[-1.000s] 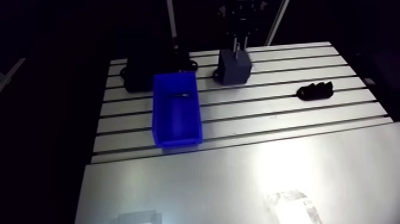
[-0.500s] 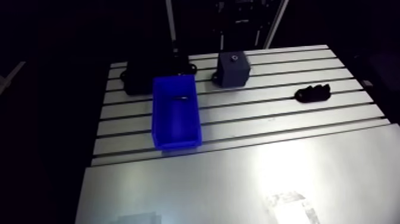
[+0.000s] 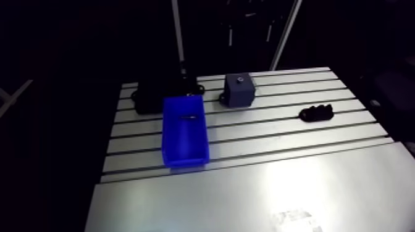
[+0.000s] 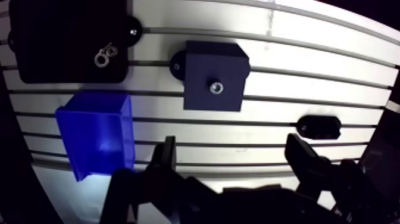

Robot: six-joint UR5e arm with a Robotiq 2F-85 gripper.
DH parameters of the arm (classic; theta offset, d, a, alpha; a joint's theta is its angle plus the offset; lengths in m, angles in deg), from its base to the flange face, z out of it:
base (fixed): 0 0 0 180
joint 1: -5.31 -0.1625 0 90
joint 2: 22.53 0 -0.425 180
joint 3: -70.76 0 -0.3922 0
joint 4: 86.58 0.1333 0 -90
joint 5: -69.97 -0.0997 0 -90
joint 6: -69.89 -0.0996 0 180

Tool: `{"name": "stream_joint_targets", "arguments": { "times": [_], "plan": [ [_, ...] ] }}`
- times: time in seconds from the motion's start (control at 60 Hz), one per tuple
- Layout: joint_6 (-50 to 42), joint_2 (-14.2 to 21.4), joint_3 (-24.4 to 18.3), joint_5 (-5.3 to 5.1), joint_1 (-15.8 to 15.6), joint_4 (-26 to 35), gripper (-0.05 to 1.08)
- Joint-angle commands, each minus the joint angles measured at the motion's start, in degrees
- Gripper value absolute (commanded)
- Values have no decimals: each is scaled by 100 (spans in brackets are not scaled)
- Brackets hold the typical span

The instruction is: Pick up the M10 bolt and insert it into the hole until fully seated.

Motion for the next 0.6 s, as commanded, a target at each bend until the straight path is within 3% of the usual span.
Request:
{"name": "stream_joint_targets", "arguments": {
  "times": [0.017, 0.133, 0.4, 0.6],
  "plan": [
    [-301, 544, -184, -26, -49, 698, 0],
    [-422, 732, -265, -35, -235, 861, 0],
    [-611, 1072, -391, -60, -278, 976, 0],
    [-620, 1357, -94, -53, -281, 910, 0]
  ]
}}
